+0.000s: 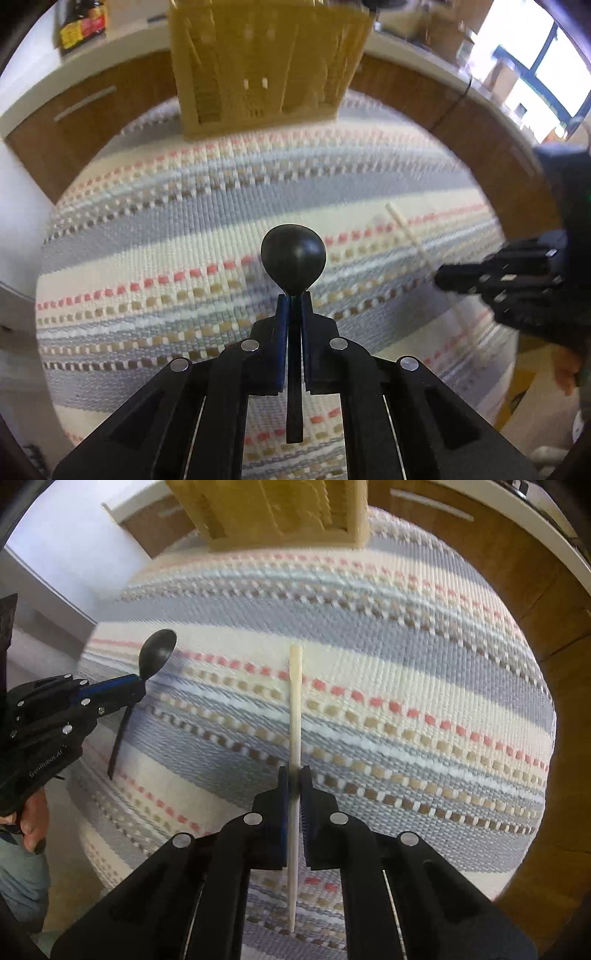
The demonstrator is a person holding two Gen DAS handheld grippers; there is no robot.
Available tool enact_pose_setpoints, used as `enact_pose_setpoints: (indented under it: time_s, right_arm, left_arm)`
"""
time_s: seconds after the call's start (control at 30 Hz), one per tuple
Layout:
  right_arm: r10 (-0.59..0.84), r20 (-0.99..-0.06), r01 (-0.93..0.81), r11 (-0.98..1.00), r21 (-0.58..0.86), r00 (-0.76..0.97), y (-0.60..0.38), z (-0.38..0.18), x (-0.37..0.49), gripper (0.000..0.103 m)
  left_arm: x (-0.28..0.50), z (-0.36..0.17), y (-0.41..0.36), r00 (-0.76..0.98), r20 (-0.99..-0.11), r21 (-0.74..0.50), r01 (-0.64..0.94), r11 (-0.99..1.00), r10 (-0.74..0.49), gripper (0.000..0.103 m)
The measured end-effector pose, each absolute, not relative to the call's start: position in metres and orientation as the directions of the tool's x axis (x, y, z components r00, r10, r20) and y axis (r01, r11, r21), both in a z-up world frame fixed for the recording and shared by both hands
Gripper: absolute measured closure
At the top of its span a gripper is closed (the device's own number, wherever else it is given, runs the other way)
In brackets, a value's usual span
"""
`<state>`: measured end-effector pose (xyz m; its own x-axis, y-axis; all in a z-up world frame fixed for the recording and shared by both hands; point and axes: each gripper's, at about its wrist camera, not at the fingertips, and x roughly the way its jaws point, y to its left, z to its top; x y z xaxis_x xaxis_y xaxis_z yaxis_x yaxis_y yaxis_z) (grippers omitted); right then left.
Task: Organize utensils
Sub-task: 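Lower the black spoon into the holder with the left tool while the right tool lowers the chopstick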
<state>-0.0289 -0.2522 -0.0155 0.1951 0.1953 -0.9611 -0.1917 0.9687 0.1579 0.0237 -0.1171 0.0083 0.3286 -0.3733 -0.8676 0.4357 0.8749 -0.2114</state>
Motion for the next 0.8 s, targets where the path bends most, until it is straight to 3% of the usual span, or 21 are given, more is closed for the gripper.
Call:
enact_pose_setpoints:
  time_s: [0.33, 0.8]
  right_arm:
    - [0.28, -0.856, -0.251, 0.95, 0.183, 0.434, -0.262, 0.061, -0.022, 0.098]
    - [0.257, -0.595, -0.235, 0.965, 0.116, 0.762, -0.265, 0.165, 0.017, 0.098]
  left_arm:
    - [0.026, 0.08, -0.094, 0.534, -0.695, -0.246, 0.454, 0.856, -0.482, 0.098]
    - [0.07, 0.188, -0.081, 0.761, -0.354, -0.316, 0.45, 0.836, -0.543, 0.098]
